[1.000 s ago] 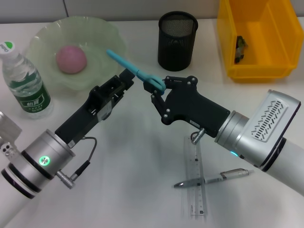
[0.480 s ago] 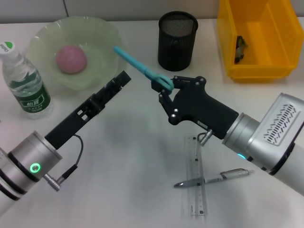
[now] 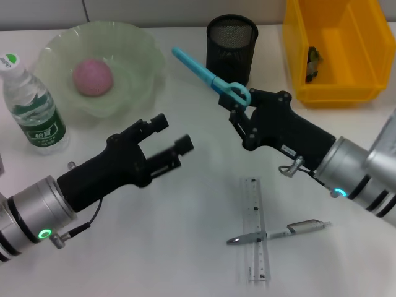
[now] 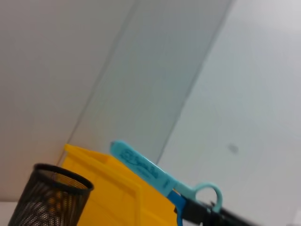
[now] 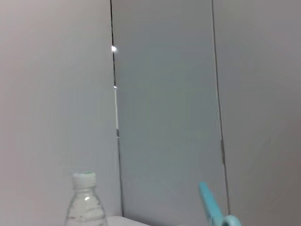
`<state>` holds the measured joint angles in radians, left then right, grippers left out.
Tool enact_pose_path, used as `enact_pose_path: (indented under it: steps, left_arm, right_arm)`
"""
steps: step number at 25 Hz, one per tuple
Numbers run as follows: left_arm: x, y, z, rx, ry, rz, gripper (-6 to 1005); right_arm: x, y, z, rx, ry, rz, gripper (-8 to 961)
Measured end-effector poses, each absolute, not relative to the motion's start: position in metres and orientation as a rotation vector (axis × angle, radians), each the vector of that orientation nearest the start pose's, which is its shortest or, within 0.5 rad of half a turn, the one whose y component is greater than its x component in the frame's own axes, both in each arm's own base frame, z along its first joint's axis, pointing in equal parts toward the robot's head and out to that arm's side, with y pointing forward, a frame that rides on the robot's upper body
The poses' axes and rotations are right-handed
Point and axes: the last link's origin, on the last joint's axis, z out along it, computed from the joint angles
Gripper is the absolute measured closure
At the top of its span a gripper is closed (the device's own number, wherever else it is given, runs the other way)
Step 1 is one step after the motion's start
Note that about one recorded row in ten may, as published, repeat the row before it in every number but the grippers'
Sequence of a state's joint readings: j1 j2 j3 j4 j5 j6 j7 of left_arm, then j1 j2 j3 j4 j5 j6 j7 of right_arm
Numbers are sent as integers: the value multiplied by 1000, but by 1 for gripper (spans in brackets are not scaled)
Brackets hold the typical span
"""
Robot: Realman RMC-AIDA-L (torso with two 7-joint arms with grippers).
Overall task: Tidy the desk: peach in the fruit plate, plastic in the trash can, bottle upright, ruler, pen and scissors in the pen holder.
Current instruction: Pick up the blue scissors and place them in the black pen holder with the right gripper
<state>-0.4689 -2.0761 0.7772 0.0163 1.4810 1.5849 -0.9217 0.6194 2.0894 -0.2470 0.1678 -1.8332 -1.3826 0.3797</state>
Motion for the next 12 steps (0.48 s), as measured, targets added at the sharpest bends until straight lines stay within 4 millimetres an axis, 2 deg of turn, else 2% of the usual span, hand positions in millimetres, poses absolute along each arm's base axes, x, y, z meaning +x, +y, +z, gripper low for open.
enact_pose_path:
  steps: [2,7,12]
  left_arm:
    - [-275,266,-61,-2415,-686,-1182,181]
    - [-280,265,-62,-2445,-551,-1082,184]
    - [-283,264,-62,-2462,-464,-1030,184]
  right_arm:
    - [234,306,-88,-2301,369,1066,887]
    - [241,310,-75,-2381,460,1095,887]
    - [250,322,-51,-2458,599,1095,887]
